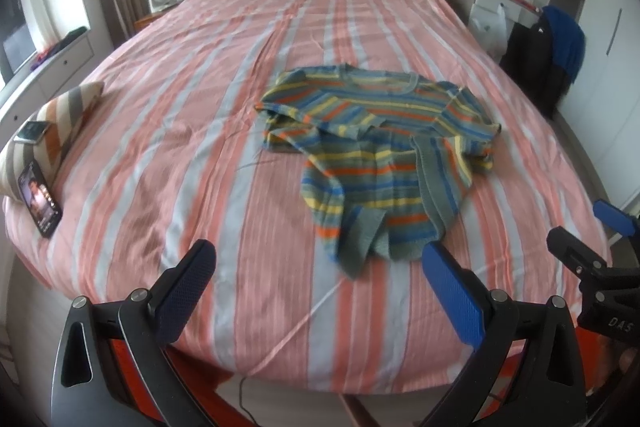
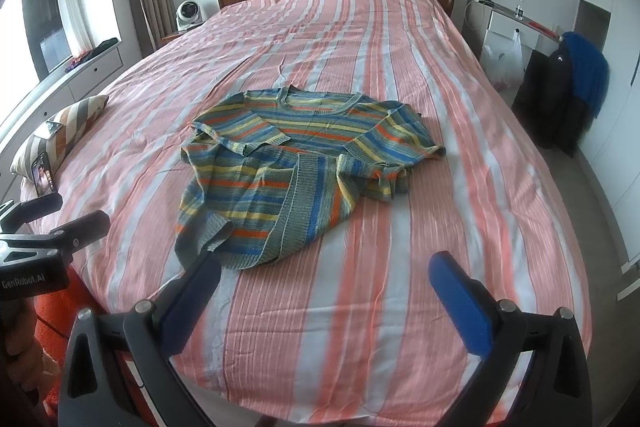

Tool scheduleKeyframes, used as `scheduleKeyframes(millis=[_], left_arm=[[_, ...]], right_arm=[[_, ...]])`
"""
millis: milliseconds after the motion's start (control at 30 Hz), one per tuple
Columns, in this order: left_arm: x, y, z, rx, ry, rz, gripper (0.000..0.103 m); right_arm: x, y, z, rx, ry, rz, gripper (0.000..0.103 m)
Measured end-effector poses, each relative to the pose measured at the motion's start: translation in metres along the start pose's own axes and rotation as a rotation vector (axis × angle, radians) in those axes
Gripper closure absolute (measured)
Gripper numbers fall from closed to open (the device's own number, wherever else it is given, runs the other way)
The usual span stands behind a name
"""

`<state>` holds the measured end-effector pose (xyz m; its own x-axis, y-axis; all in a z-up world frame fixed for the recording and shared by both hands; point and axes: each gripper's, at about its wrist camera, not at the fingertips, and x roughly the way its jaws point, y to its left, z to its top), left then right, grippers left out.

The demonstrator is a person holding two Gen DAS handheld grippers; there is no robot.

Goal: Fold small clothes

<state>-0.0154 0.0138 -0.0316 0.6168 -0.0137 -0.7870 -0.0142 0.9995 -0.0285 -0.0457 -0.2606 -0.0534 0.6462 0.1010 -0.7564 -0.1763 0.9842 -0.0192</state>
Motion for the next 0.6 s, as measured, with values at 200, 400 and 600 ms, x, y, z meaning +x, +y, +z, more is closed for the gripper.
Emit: scheduleKeyframes(millis=[200,400,600], left_arm=[[0.0000,-0.0005,-0.0003,-0.002,0.001,0.000,0.000],[-0.0003,-0.0011,-0.0003,-0.001,-0.003,-0.001,0.000],[-0.0016,-0.0020,-0.0011,-0.003,-0.001,-0.002,0.000]], right_arm=[[0.0000,0.0003,-0.0004,0.000,0.001,-0.001,0.000],[0.0000,-0.0002,-0.0002,0.003,-0.001,0.001,0.000],[0.0003,-0.0002,-0.0001,0.001,0.000,0.001,0.000]])
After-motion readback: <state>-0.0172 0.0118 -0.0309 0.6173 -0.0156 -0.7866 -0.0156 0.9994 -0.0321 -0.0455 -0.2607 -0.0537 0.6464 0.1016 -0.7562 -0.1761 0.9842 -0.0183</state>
